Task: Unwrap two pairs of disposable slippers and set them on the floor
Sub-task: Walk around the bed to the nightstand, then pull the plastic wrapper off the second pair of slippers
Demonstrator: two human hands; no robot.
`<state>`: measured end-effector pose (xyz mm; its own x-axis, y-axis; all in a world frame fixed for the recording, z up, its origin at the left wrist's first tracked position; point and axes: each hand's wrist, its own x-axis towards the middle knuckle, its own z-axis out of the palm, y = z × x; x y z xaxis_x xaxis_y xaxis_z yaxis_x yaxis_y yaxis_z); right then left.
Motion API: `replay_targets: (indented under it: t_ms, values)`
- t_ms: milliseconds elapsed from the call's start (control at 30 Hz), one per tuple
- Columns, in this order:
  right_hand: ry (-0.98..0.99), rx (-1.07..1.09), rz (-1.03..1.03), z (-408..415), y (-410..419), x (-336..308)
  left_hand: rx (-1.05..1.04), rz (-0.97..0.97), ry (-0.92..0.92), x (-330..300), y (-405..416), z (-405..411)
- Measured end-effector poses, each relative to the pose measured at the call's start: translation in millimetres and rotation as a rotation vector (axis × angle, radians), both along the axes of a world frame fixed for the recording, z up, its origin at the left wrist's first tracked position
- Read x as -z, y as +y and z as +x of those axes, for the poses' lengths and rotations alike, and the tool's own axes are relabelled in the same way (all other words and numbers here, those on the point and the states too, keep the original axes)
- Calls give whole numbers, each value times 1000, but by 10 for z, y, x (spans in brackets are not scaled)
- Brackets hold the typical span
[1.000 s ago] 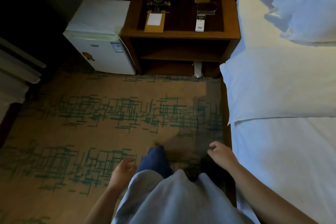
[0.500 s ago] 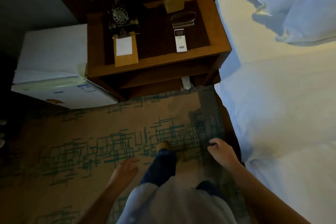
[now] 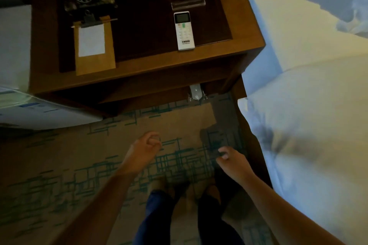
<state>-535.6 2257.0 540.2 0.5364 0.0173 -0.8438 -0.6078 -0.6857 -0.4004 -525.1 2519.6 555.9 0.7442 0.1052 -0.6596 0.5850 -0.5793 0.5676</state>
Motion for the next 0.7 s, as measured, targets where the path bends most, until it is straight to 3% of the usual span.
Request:
replay_targets:
  t_ms: [233,500,700]
  values:
    - [-19,47,2,590,-10,1567,-21,-84,-13,1762,-109,216]
    - [-199,50,-34,969,101,3289,-9,-55,-113,3456,-188,689]
    - [-662,-233,-349,1224,95,4308,207,162,-347,4555,-189,982]
